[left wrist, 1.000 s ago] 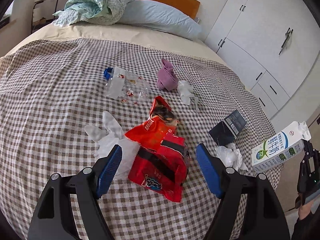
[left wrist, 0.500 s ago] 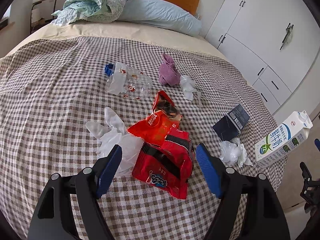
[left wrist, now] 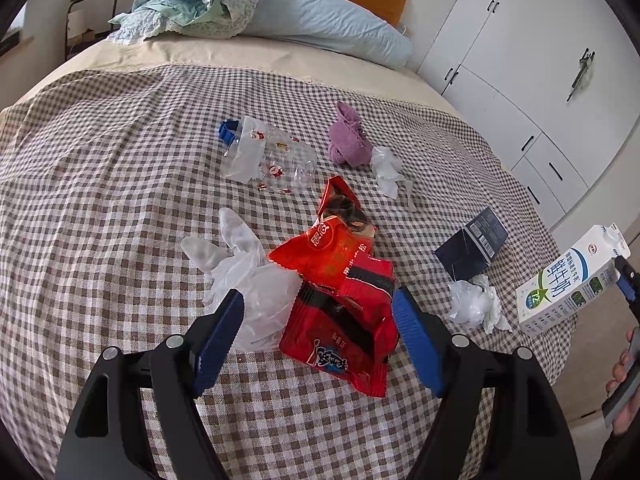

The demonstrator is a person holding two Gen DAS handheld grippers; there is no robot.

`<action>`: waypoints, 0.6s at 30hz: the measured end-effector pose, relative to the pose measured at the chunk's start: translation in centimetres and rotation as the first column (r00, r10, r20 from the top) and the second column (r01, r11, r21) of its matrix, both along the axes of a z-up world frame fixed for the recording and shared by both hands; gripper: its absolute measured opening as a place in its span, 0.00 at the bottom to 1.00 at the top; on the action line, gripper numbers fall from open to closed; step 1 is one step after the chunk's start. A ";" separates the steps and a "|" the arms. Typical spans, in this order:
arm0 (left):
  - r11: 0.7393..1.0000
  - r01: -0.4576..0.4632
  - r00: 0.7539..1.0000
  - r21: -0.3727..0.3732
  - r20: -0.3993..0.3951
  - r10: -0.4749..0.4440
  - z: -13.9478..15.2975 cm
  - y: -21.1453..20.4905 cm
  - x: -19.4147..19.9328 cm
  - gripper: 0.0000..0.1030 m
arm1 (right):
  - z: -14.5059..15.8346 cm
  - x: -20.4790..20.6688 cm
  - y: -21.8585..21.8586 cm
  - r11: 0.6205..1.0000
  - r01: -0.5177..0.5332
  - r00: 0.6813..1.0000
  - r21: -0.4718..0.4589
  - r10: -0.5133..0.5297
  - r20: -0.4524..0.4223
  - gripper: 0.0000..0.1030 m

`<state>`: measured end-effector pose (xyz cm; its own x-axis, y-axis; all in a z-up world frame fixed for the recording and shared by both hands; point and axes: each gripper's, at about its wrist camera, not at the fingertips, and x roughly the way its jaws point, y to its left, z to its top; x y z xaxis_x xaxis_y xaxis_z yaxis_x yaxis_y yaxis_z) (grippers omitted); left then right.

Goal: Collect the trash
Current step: 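Grasp the white-green milk carton by its cap end with the right tool, then grasp the dark blue box with the left tool while the right holds the carton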

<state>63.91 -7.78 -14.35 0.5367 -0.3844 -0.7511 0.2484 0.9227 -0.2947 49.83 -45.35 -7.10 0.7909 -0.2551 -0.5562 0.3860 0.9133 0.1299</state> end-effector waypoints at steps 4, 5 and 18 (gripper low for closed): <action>1.000 0.000 1.000 0.006 -0.015 0.000 -0.5 -0.1 0.3 0.72 | 2.0 2.6 -0.3 0.997 0.062 0.997 -0.039 -0.064 -0.047 0.82; 1.000 0.001 1.000 0.008 -0.016 0.000 -0.5 -0.2 0.3 0.72 | 1.9 3.2 -0.8 0.997 0.067 0.995 -0.028 -0.069 -0.073 0.82; 0.983 0.180 0.981 0.040 0.063 -0.182 1.4 -3.1 -1.3 0.74 | 2.2 1.6 -2.5 1.000 -0.005 0.989 -0.003 0.004 -0.151 0.70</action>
